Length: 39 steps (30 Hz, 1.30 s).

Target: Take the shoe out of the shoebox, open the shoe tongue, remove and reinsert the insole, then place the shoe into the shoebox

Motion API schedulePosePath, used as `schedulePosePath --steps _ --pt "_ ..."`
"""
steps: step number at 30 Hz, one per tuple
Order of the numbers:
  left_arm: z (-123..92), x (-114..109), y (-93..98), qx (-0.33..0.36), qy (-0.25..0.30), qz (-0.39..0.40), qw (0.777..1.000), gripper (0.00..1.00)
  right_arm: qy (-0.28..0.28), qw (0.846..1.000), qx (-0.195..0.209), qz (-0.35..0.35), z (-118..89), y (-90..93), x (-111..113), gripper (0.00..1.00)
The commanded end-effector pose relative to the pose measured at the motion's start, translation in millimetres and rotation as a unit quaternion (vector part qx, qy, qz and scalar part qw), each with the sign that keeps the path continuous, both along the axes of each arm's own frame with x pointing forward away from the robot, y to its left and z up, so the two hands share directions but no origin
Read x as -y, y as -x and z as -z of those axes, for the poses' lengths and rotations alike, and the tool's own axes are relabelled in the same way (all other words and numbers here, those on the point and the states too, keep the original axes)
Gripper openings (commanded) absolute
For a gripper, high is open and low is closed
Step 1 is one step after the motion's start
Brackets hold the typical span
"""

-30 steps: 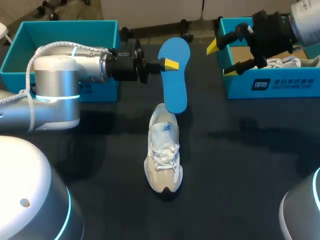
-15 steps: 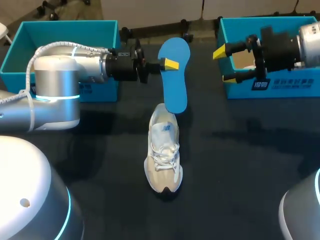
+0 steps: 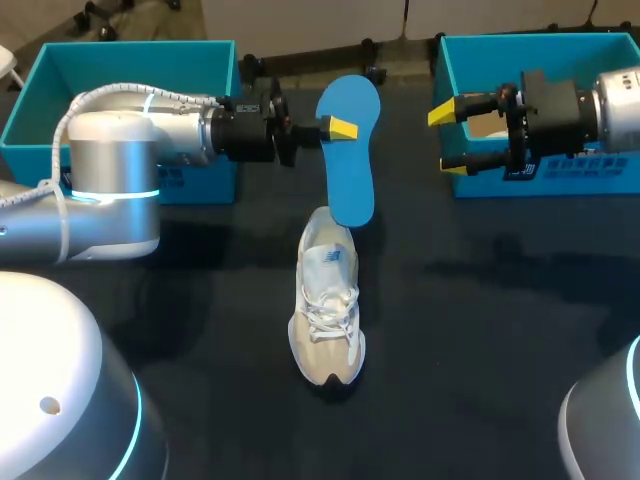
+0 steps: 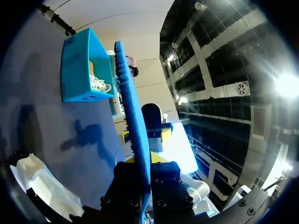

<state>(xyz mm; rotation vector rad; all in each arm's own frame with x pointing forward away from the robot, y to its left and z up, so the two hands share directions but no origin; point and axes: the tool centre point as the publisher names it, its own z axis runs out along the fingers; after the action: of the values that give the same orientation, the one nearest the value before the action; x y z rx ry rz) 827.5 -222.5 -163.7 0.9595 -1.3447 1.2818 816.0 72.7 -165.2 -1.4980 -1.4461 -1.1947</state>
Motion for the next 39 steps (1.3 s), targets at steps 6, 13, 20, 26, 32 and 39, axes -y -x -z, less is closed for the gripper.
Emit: schedulePosePath --steps 6,13,20,26,32,39 --pt "-2.2 -1.3 0.4 0.036 0.007 -0.001 0.999 0.0 0.001 1.0 -0.001 0.0 -0.6 -1.5 -1.8 1.0" --pt "-8.1 -13.2 2.3 0.196 0.011 0.013 0.981 0.0 0.001 1.0 -0.001 0.0 -0.6 -1.5 -1.8 1.0" --pt "-12.4 -14.9 0.0 0.381 0.019 -0.004 0.925 0.0 0.001 1.0 -0.001 0.0 -0.6 -1.5 -1.8 1.0" --pt "-12.7 -14.2 0.9 0.494 0.094 -0.021 0.864 0.0 0.001 1.0 -0.001 0.0 -0.6 -1.5 -1.8 1.0" --pt "-13.4 -14.3 -0.5 0.614 0.109 -0.02 0.782 0.0 0.001 1.0 -0.001 0.0 -0.6 -1.5 -1.8 1.0" --pt "-12.8 -11.6 -1.5 0.736 0.079 0.018 0.672 0.0 0.001 1.0 -0.001 0.0 -0.6 -1.5 -1.8 1.0"
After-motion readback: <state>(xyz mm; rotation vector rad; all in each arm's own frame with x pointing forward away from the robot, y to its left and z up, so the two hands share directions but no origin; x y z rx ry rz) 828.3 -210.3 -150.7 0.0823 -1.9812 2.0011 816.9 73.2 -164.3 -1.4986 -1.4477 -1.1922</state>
